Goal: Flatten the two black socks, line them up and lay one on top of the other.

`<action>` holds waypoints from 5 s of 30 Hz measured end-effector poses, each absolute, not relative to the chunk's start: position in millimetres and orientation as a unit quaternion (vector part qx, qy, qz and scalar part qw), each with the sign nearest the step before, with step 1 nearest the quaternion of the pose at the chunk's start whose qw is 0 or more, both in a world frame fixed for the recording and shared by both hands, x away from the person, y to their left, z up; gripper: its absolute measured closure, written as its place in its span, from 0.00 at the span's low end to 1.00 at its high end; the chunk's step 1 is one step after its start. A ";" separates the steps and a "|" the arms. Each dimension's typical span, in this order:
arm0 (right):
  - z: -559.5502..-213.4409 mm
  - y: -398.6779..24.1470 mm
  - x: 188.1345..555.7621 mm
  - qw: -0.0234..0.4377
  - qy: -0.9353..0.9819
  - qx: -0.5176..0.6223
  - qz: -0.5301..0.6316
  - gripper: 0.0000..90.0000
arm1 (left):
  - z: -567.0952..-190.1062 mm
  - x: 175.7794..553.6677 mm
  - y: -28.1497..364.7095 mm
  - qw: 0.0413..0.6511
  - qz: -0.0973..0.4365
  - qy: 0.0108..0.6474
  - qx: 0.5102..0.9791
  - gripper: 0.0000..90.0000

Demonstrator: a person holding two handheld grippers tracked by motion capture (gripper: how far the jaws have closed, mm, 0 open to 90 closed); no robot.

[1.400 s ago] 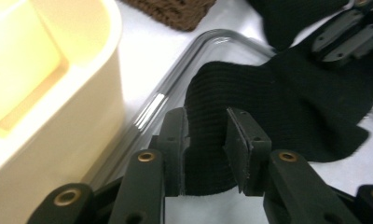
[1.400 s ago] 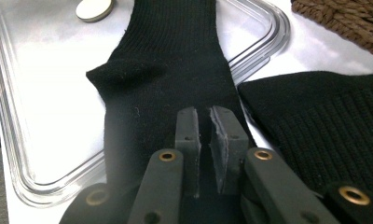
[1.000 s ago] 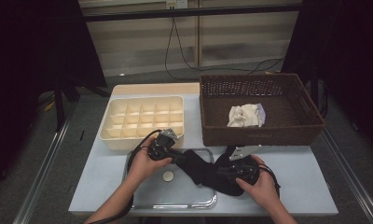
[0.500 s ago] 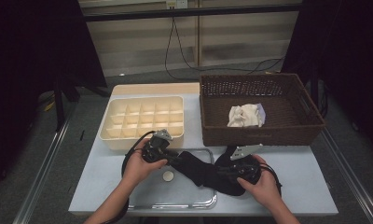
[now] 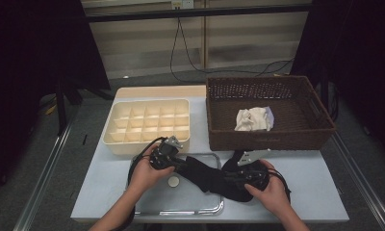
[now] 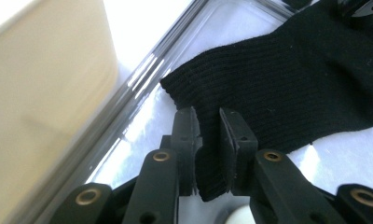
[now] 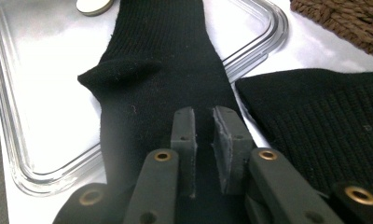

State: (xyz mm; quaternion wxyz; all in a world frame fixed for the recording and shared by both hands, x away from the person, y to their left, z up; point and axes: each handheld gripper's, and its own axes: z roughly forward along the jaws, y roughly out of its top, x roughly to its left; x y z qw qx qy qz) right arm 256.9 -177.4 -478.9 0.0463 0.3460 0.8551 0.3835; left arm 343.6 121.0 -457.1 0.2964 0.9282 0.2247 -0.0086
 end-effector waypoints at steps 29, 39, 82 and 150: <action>-463.7 -227.7 266.1 0.128 0.817 0.434 0.358 0.49 | -453.8 336.4 140.0 0.340 -0.017 0.241 0.909 0.37; -474.3 -239.3 269.8 0.141 0.820 0.444 0.332 0.52 | -453.9 336.5 136.8 0.342 -0.010 0.230 0.911 0.32; -465.3 -217.9 282.7 0.109 0.820 0.418 0.375 0.90 | -454.8 337.3 128.0 0.339 -0.018 0.220 0.914 0.27; -456.8 -203.4 264.4 0.056 0.826 0.404 0.389 0.90 | -453.5 337.5 127.9 0.350 -0.023 0.209 0.913 0.25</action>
